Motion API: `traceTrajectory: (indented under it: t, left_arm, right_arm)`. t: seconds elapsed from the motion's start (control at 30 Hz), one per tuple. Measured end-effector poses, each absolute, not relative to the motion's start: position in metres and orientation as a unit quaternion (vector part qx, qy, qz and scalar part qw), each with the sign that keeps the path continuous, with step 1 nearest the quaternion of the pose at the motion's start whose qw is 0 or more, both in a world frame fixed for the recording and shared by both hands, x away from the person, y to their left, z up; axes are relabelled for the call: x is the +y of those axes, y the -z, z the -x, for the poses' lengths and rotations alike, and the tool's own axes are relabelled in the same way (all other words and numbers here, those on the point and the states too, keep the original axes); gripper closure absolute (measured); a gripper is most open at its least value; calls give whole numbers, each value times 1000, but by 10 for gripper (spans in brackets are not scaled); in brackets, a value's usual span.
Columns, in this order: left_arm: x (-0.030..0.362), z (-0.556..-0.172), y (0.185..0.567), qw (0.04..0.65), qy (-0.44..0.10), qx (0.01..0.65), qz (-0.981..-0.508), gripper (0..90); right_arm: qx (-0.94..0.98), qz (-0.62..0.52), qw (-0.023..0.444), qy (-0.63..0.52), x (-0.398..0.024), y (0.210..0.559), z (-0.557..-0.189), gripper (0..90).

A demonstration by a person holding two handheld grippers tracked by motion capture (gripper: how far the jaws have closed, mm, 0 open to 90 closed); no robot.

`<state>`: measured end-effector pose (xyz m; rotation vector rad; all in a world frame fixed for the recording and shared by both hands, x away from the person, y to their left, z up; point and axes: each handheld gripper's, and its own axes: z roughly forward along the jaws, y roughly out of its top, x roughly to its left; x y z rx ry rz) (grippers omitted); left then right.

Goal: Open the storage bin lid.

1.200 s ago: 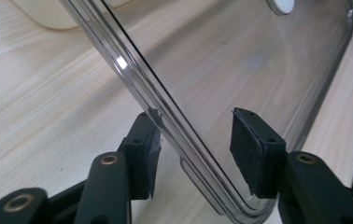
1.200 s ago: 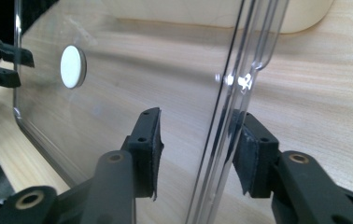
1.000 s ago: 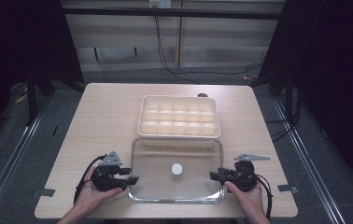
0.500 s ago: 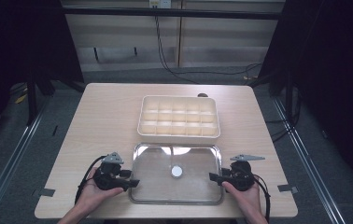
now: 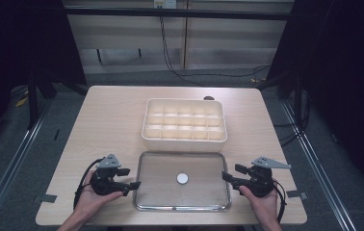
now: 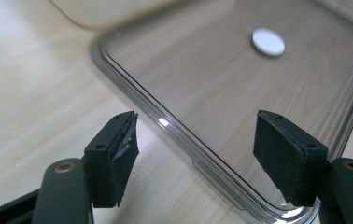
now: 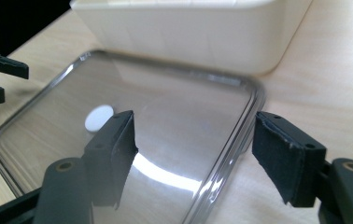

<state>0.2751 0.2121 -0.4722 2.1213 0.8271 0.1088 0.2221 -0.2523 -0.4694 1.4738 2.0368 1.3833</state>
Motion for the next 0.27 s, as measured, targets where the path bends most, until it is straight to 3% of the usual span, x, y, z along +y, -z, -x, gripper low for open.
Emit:
traceTrajectory:
  t: [0.27]
  left_arm:
    - [241, -260, 459, 466, -87, 342, -811, 291]
  right_arm:
    - [694, -491, 171, -498, -267, 459, -210, 236]
